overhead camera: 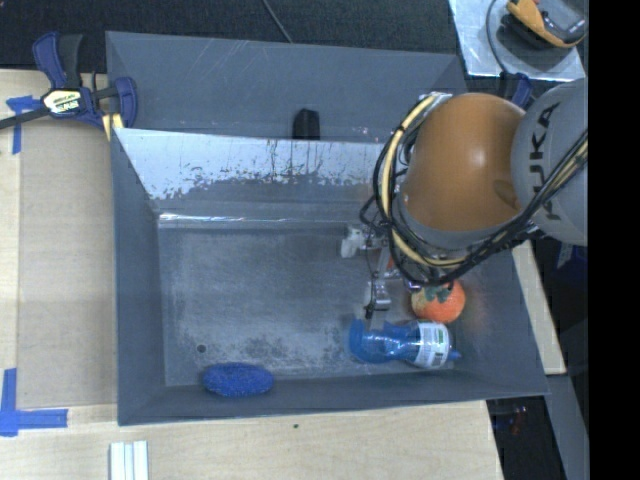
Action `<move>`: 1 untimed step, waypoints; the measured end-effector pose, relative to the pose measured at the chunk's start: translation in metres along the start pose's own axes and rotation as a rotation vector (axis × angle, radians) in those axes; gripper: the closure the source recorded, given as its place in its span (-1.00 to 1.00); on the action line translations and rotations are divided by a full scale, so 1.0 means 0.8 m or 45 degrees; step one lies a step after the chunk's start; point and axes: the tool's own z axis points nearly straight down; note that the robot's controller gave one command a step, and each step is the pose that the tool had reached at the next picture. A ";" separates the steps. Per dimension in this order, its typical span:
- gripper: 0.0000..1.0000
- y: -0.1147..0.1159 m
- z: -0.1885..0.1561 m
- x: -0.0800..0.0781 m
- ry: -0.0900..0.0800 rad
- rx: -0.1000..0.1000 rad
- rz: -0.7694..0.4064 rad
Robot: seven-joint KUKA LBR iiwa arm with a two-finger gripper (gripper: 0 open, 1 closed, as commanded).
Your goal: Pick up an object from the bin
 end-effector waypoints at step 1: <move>-1.00 0.000 -0.005 -0.002 -0.010 0.000 0.002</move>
Offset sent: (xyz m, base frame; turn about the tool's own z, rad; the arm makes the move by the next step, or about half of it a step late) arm -0.0120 -0.0690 -0.1146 -0.1671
